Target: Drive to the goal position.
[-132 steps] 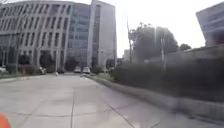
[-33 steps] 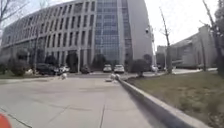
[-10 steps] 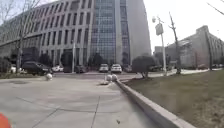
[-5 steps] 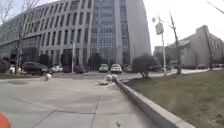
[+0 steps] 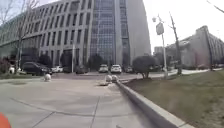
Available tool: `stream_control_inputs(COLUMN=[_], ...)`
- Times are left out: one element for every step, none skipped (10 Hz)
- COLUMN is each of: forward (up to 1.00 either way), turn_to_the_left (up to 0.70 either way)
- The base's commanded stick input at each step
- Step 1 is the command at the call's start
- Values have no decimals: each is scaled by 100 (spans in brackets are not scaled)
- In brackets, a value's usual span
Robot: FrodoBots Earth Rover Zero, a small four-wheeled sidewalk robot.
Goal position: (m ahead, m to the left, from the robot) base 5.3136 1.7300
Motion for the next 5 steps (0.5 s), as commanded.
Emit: stream_control_inputs(forward=[70,70,70,70,70], turn_to_the_left=[0,0,0,0,0])
